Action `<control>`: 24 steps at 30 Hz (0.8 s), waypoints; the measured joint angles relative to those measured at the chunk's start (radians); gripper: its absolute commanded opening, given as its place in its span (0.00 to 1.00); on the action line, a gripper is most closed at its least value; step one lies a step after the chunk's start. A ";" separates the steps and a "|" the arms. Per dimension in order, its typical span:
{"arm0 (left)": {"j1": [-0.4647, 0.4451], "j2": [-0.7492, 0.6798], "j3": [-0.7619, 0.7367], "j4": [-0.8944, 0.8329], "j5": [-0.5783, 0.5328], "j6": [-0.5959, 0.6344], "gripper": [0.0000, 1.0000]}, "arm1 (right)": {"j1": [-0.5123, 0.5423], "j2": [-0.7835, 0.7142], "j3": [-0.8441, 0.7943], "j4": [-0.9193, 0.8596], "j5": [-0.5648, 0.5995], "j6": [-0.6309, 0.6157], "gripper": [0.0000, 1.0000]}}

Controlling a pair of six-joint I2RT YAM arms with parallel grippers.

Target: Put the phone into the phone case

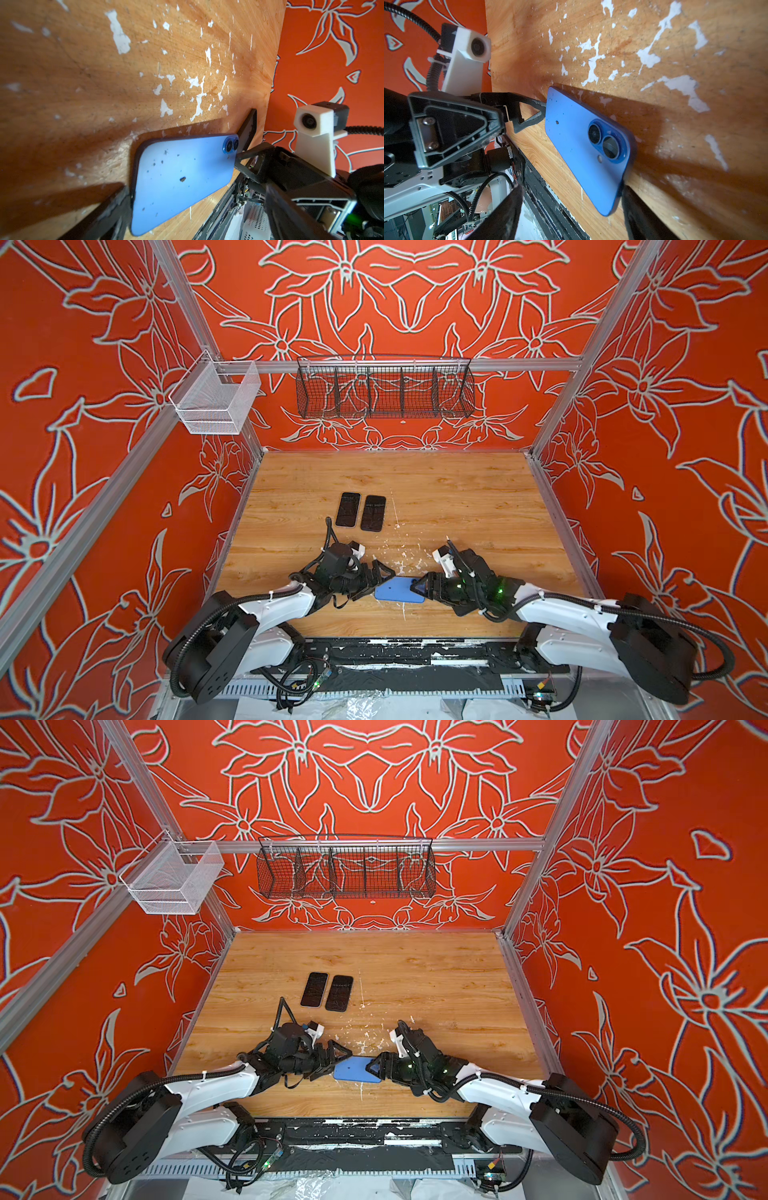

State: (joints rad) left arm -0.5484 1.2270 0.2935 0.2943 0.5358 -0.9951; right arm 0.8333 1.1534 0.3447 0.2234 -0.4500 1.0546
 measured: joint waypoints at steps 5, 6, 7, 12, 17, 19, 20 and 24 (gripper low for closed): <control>0.000 -0.003 0.000 -0.003 -0.006 0.001 1.00 | 0.000 0.013 0.000 0.008 0.000 -0.002 0.73; 0.000 -0.006 0.000 -0.006 -0.012 0.002 1.00 | 0.000 0.011 0.000 0.013 0.000 -0.004 0.73; 0.000 -0.009 0.000 -0.008 -0.015 0.002 1.00 | 0.000 0.007 0.000 0.016 0.001 -0.005 0.73; -0.005 -0.018 -0.001 -0.010 -0.001 0.000 1.00 | 0.009 -0.049 0.006 0.060 -0.004 -0.024 0.73; -0.022 -0.014 -0.007 -0.010 0.055 -0.006 1.00 | 0.038 -0.064 0.051 0.195 -0.042 -0.033 0.72; -0.023 -0.015 -0.010 -0.010 0.066 -0.010 1.00 | 0.035 -0.060 0.051 0.209 -0.045 -0.033 0.70; -0.023 -0.015 -0.011 -0.011 0.070 -0.012 1.00 | 0.035 -0.057 0.051 0.209 -0.045 -0.034 0.69; -0.023 -0.022 -0.012 -0.018 0.073 -0.016 1.00 | 0.037 -0.051 0.053 0.193 -0.044 -0.045 0.63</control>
State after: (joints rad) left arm -0.5713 1.2053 0.2813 0.2768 0.6090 -1.0107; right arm 0.8700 1.1023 0.3973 0.4164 -0.4942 1.0100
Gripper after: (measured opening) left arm 0.997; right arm 0.659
